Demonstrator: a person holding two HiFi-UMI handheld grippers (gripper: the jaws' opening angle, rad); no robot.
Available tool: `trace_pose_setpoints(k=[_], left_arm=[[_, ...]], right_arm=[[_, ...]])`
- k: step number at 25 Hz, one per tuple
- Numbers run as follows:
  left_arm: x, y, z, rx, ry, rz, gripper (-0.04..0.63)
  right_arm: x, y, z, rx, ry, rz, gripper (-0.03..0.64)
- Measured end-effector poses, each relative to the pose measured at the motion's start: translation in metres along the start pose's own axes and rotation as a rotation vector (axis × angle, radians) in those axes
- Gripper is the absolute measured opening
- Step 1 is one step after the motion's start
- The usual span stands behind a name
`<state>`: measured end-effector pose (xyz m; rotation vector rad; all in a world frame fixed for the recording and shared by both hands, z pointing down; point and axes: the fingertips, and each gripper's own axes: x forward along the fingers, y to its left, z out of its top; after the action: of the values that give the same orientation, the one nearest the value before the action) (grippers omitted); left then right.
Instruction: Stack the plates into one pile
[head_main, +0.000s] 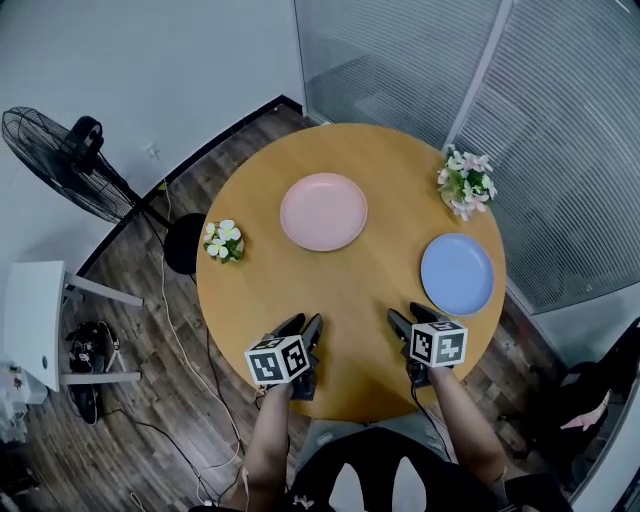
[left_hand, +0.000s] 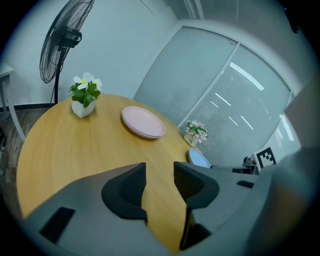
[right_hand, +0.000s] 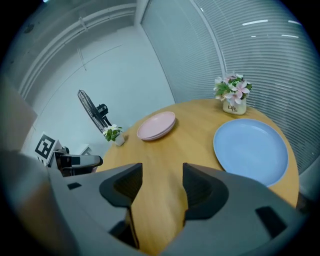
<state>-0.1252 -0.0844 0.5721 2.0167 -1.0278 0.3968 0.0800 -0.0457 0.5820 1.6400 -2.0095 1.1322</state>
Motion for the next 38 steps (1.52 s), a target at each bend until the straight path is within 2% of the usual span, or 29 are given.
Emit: trace_pose_setpoints(k=[5, 11, 18, 26, 33, 38], left_arm=[[0.006, -0.028, -0.017, 0.004, 0.012, -0.006, 0.186], [0.022, -0.062, -0.008, 0.02, -0.017, 0.011, 0.186], [0.066, -0.125, -0.01, 0.054, -0.001, 0.001, 0.186], [0.13, -0.178, -0.023, 0.074, 0.055, 0.0, 0.186], [0.176, -0.203, -0.038, 0.028, 0.074, 0.036, 0.186], [0.201, -0.209, -0.052, -0.031, 0.091, 0.066, 0.185]], right_arm=[[-0.017, -0.019, -0.009, 0.009, 0.005, 0.006, 0.255], [-0.036, -0.056, 0.003, 0.013, -0.008, 0.017, 0.255], [-0.058, -0.13, 0.024, 0.035, -0.022, -0.012, 0.255], [-0.071, -0.218, 0.047, 0.095, -0.03, -0.062, 0.255], [-0.068, -0.281, 0.057, 0.084, 0.01, -0.077, 0.255], [-0.056, -0.313, 0.058, 0.045, 0.07, -0.094, 0.259]])
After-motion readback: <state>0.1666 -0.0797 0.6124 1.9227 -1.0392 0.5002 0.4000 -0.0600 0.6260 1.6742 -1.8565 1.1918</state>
